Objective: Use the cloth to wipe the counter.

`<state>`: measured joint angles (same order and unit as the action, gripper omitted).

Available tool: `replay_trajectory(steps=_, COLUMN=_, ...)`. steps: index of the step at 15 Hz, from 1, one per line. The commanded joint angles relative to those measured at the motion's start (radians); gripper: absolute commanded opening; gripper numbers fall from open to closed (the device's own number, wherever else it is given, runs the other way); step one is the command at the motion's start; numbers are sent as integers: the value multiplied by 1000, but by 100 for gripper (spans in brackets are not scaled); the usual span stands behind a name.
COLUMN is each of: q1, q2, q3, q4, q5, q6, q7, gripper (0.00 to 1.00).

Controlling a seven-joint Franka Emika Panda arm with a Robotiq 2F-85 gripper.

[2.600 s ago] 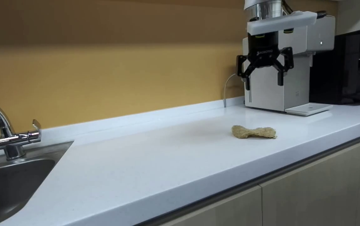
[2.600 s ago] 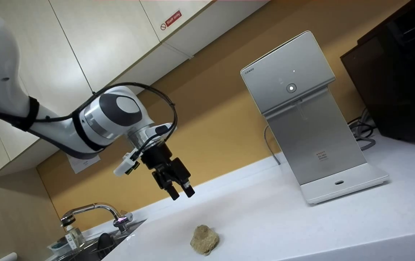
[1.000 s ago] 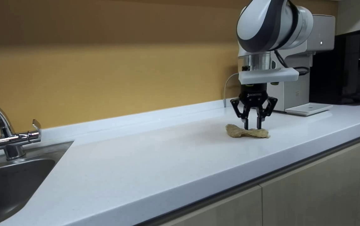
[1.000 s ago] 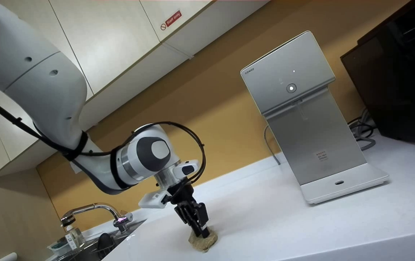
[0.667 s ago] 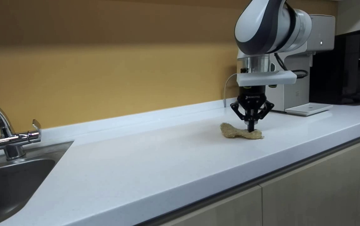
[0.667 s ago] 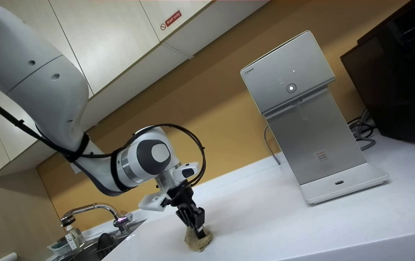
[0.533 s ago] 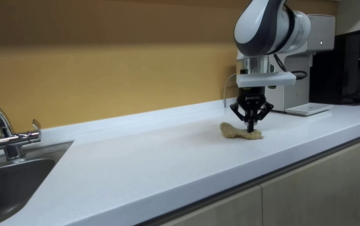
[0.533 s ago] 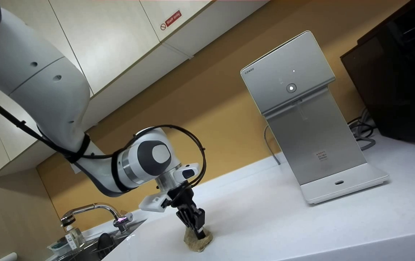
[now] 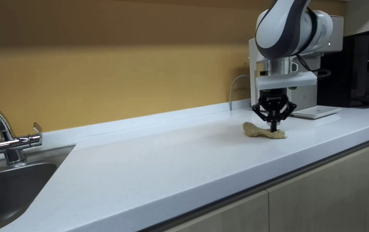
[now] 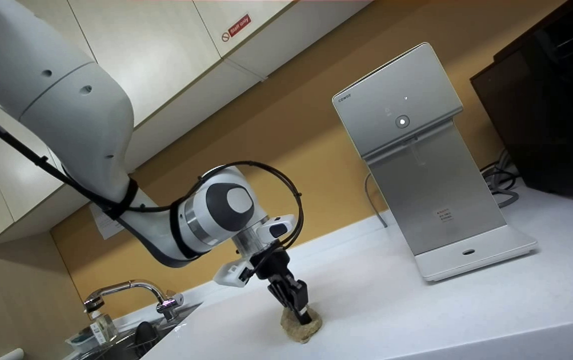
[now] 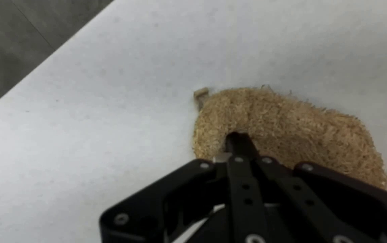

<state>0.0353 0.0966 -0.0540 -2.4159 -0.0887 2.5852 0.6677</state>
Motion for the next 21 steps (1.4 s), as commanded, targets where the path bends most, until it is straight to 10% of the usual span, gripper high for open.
replay_trajectory(steps=1, q1=-34, q2=-68, q3=-61, q4=-94, q5=-111, q6=0, q7=138, gripper=0)
replay_trajectory(steps=15, q1=49, q2=59, q3=125, q4=-19, q5=114, q6=-23, q7=-116, gripper=0)
replay_trajectory(steps=21, q1=38, q2=36, q3=81, q4=-30, q5=48, q6=-38, q7=-28, gripper=0)
